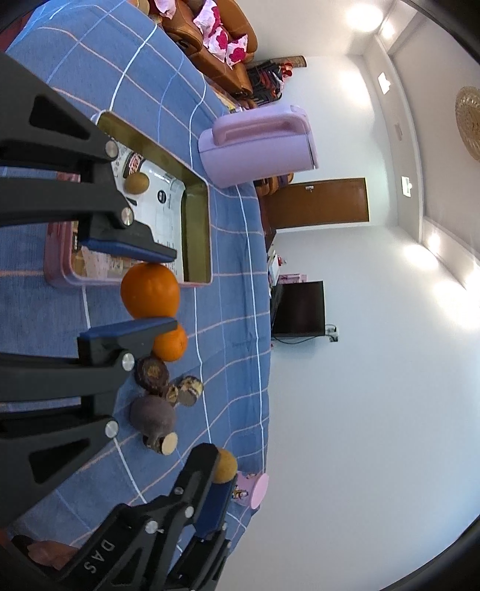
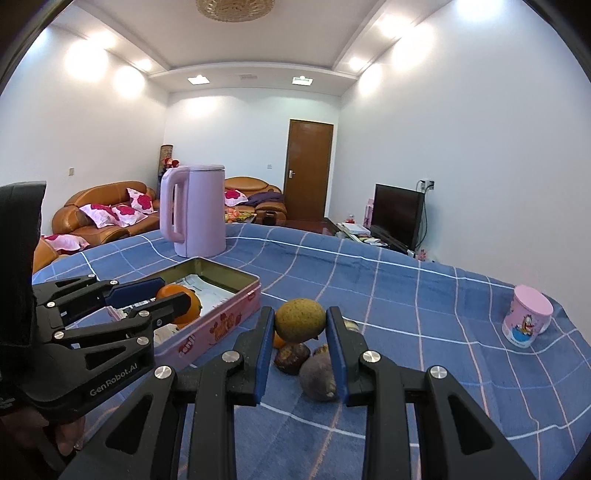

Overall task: Organize fruits
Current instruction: 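Carry the orange in the left tool over the tin while the right tool carries the kiwi there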

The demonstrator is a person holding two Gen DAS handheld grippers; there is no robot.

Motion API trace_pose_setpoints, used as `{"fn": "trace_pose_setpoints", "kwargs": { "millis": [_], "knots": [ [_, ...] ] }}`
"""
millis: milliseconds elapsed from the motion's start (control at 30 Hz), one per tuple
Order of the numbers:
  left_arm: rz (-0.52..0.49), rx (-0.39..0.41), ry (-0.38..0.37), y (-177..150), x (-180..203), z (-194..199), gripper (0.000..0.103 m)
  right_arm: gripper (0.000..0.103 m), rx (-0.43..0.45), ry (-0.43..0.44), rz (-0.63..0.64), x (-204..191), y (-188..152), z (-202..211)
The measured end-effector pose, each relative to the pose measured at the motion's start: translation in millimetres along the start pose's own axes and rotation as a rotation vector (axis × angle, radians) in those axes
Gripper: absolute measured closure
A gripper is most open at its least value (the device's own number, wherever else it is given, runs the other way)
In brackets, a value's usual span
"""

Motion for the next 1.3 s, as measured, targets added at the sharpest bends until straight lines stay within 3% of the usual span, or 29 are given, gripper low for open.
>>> {"fn": "trace_pose_setpoints", "kwargs": {
  "millis": [733, 1300],
  "knots": [
    [0.112, -0.106, 0.13, -23.8, -83.8, -32.4, 0.071, 0.073, -0.057, 0.121, 0.075, -59.3, 31.2, -58.2],
    [0.106, -0.173, 0.114, -21.8, -107.7, -62.7, 0.071, 0.073, -0.194, 0.196, 0.065, -94.8, 14.5, -130.9]
  ]
}}
Point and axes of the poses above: each gripper's, at about its wrist camera, not at the fingertips, and z roughly against the way its jaws point, x to its right, y to its top, the point moved 4 cm from there along -z, roughly the way its jaws point, and after that the axes turned 9 degrees about -z, right-handed, at the moved point
